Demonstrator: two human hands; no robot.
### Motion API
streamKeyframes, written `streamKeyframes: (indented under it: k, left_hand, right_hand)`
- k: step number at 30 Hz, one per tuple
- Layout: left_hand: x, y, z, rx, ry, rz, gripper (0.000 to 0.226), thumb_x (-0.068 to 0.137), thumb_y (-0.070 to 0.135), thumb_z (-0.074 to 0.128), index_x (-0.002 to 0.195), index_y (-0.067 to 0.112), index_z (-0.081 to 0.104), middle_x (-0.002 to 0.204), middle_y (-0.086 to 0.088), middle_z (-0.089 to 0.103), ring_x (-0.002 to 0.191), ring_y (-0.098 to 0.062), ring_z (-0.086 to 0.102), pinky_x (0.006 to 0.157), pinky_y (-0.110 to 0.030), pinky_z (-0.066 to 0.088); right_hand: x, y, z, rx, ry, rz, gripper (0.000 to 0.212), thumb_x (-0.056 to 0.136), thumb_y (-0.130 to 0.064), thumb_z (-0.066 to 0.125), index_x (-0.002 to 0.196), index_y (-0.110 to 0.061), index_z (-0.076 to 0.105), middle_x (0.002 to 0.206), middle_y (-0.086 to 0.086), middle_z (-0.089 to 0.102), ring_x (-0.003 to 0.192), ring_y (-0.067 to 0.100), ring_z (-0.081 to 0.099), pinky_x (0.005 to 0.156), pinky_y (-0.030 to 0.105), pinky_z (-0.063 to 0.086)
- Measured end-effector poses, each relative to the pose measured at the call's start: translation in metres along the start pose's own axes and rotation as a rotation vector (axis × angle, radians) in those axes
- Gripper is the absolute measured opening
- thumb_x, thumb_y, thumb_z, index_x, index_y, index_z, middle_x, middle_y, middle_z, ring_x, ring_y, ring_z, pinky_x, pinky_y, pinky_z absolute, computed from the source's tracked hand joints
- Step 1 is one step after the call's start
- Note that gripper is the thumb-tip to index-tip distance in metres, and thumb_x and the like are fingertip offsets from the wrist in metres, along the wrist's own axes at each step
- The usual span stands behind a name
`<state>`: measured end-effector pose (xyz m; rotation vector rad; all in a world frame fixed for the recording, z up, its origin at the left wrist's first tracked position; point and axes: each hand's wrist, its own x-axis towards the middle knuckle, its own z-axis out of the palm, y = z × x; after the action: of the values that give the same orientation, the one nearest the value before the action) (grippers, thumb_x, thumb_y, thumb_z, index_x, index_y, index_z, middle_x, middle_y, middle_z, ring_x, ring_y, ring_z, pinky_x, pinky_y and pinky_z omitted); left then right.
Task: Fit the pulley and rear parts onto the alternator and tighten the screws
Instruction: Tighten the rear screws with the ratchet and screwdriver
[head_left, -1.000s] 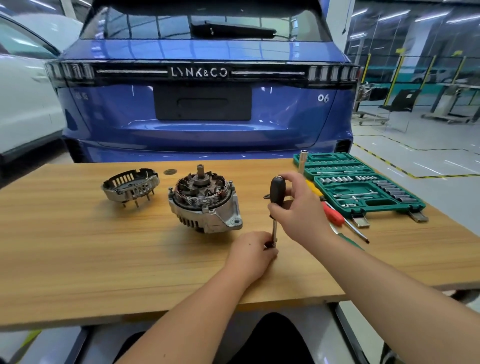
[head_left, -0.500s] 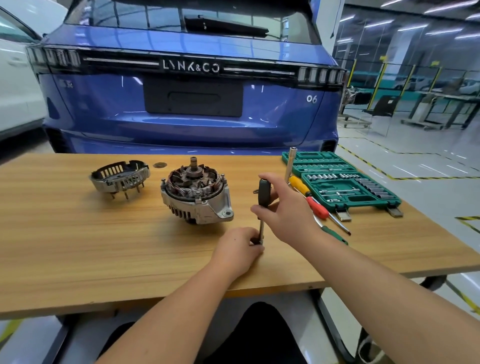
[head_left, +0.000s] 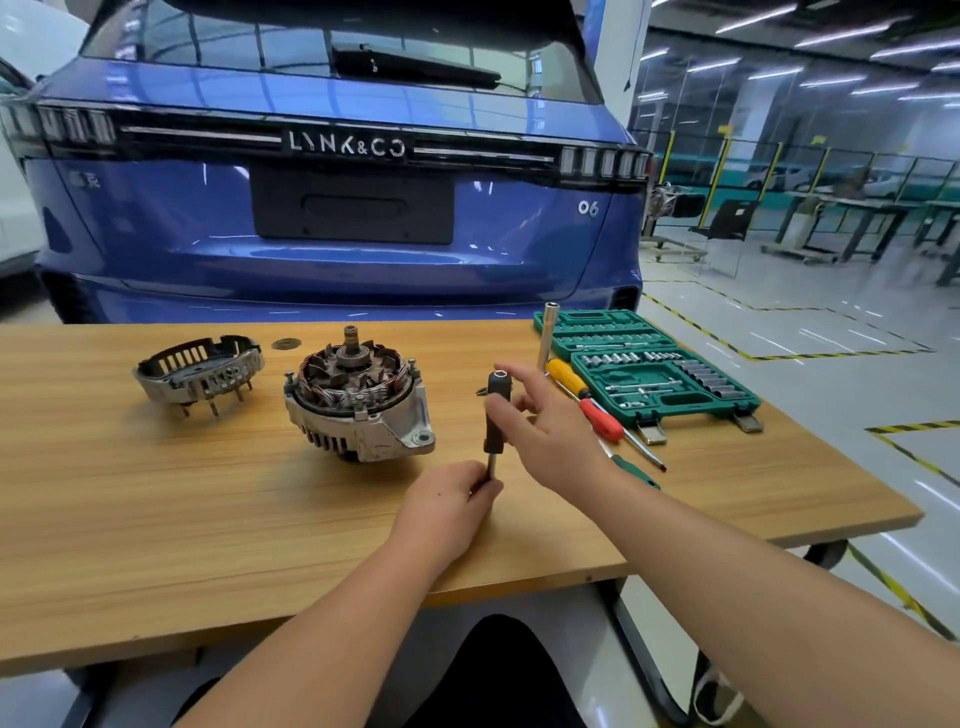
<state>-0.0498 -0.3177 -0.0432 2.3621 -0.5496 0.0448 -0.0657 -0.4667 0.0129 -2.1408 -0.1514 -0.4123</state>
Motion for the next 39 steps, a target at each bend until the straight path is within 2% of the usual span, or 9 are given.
streamKeyframes:
  k: [2, 5, 8, 12, 18, 22, 27, 32, 39]
  left_hand:
    - [0.001, 0.000, 0.000, 0.018, 0.008, -0.005, 0.020, 0.100, 0.043, 0.054, 0.095, 0.027, 0.065, 0.090, 0.006, 0.068, 0.087, -0.016, 0.060, 0.079, -0.038, 0.050]
    - [0.003, 0.000, -0.001, 0.023, 0.008, -0.009, 0.024, 0.100, 0.043, 0.055, 0.102, 0.024, 0.069, 0.088, 0.008, 0.066, 0.084, -0.014, 0.059, 0.078, -0.036, 0.051]
    - [0.005, -0.001, -0.003, -0.005, 0.000, -0.013, 0.023, 0.099, 0.042, 0.056, 0.102, 0.023, 0.070, 0.086, 0.010, 0.066, 0.083, -0.010, 0.059, 0.077, -0.036, 0.051]
    - [0.005, -0.002, -0.004, -0.041, -0.022, -0.022, 0.021, 0.099, 0.041, 0.057, 0.104, 0.025, 0.070, 0.088, 0.012, 0.067, 0.084, -0.007, 0.059, 0.079, -0.035, 0.052]
    - [0.004, -0.002, -0.004, -0.045, -0.030, -0.036, 0.021, 0.100, 0.040, 0.056, 0.106, 0.027, 0.071, 0.090, 0.011, 0.068, 0.085, -0.007, 0.059, 0.081, -0.037, 0.053]
    - [0.003, -0.001, -0.004, -0.031, -0.024, -0.040, 0.021, 0.099, 0.041, 0.056, 0.105, 0.026, 0.071, 0.090, 0.011, 0.068, 0.085, -0.007, 0.059, 0.081, -0.036, 0.052]
    - [0.001, 0.001, -0.004, -0.022, -0.005, -0.053, 0.022, 0.099, 0.041, 0.057, 0.105, 0.025, 0.071, 0.091, 0.010, 0.068, 0.085, -0.008, 0.060, 0.082, -0.037, 0.053]
    - [-0.004, 0.001, -0.004, -0.011, 0.004, -0.070, 0.018, 0.099, 0.042, 0.056, 0.098, 0.028, 0.067, 0.086, 0.011, 0.064, 0.082, -0.008, 0.059, 0.075, -0.033, 0.052]
    - [-0.007, -0.001, -0.004, -0.005, 0.019, -0.042, 0.018, 0.099, 0.042, 0.055, 0.097, 0.027, 0.065, 0.086, 0.011, 0.063, 0.082, -0.008, 0.058, 0.073, -0.031, 0.049]
  right_hand:
    - [0.013, 0.010, -0.011, 0.106, 0.101, 0.101, 0.055, 0.090, -0.070, 0.037, 0.122, -0.033, 0.062, 0.094, -0.011, 0.067, 0.083, 0.007, 0.069, 0.068, 0.028, 0.051]
    - [0.036, 0.037, -0.035, -0.331, 0.193, 0.201, 0.044, 0.101, -0.052, 0.039, 0.095, -0.019, 0.068, 0.080, -0.006, 0.062, 0.076, 0.018, 0.062, 0.063, 0.035, 0.049]
    - [0.047, 0.065, -0.050, -0.914, -0.074, 0.409, 0.021, 0.098, -0.031, 0.053, 0.106, -0.018, 0.066, 0.083, -0.001, 0.059, 0.074, 0.018, 0.058, 0.061, 0.035, 0.054]
    - [0.043, 0.082, -0.045, -1.087, -0.230, 0.458, 0.035, 0.092, -0.012, 0.056, 0.127, -0.018, 0.055, 0.079, 0.002, 0.050, 0.067, 0.020, 0.052, 0.052, 0.033, 0.046]
    - [0.038, 0.085, -0.043, -0.934, -0.146, 0.459, 0.034, 0.096, -0.012, 0.053, 0.128, -0.015, 0.042, 0.083, 0.003, 0.051, 0.075, 0.023, 0.057, 0.063, 0.039, 0.055]
    - [0.038, 0.061, -0.051, -0.507, -0.059, 0.533, 0.044, 0.097, -0.017, 0.054, 0.139, -0.022, 0.039, 0.095, 0.001, 0.059, 0.075, 0.020, 0.061, 0.060, 0.037, 0.055]
    - [0.036, -0.008, -0.068, -0.135, -0.110, 0.272, 0.040, 0.094, -0.016, 0.067, 0.128, -0.033, 0.054, 0.092, 0.002, 0.070, 0.057, 0.011, 0.063, 0.047, 0.022, 0.049]
    - [0.026, -0.085, -0.081, -0.132, -0.294, 0.091, 0.031, 0.094, -0.016, 0.068, 0.117, -0.036, 0.060, 0.087, -0.003, 0.076, 0.053, 0.010, 0.061, 0.050, 0.023, 0.051]
    - [0.011, -0.107, -0.076, -0.481, -0.357, 0.038, 0.033, 0.101, -0.022, 0.059, 0.130, -0.035, 0.059, 0.090, -0.008, 0.073, 0.052, 0.003, 0.063, 0.053, 0.021, 0.053]
